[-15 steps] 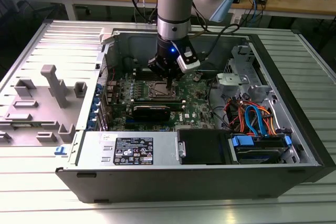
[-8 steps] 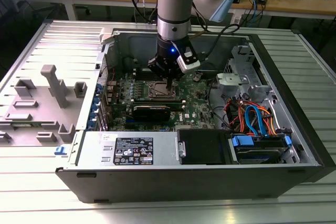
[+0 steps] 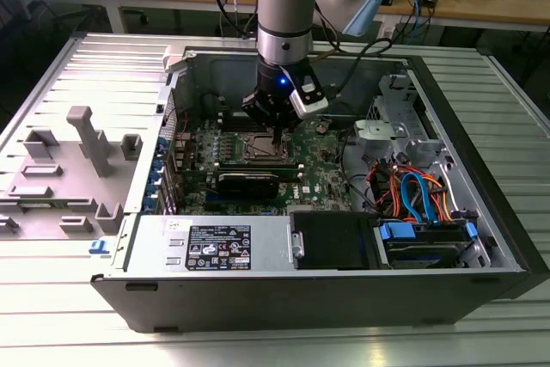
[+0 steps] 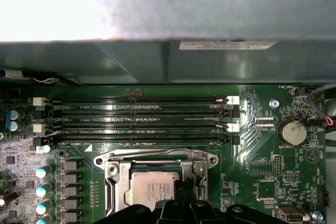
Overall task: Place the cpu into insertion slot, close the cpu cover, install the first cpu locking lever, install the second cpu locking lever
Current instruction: 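Install the second cpu locking lever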
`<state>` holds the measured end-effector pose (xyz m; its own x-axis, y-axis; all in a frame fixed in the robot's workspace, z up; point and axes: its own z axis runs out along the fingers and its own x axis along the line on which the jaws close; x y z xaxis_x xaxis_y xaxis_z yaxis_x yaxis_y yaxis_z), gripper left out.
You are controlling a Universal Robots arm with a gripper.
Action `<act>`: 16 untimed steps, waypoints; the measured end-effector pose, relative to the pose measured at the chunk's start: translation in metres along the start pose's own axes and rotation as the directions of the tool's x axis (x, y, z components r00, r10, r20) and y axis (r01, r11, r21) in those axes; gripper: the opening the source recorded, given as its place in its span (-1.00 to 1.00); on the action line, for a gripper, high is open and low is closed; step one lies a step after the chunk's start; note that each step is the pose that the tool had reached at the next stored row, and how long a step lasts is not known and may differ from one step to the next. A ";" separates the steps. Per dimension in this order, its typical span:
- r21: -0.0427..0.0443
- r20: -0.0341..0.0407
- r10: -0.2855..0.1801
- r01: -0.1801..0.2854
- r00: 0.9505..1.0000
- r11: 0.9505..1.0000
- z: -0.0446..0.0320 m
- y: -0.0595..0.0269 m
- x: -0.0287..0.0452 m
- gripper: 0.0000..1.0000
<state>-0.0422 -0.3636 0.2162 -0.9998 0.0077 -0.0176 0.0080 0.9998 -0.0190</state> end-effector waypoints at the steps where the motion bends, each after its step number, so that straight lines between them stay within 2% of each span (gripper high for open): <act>1: 0.000 0.000 0.000 0.000 1.000 1.000 -0.0036 -0.0001 -0.0001 -0.79; 3: 0.000 0.000 0.000 0.000 1.000 1.000 -0.0118 -0.0003 -0.0002 -0.79; 5: 0.000 0.000 0.000 0.000 1.000 1.000 -0.0122 -0.0024 -0.0003 -0.79; 8: 0.000 0.000 0.000 0.000 1.000 1.000 -0.0119 -0.0176 -0.0004 -0.79; 13: 0.000 0.000 0.000 0.000 1.000 1.000 -0.0224 -0.0221 -0.0006 -0.79; 16: 0.000 0.000 0.000 0.000 1.000 1.000 -0.0228 -0.0308 -0.0007 -0.79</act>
<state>-0.0422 -0.3940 0.2396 -0.9998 0.0076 -0.0178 0.0080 0.9998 -0.0190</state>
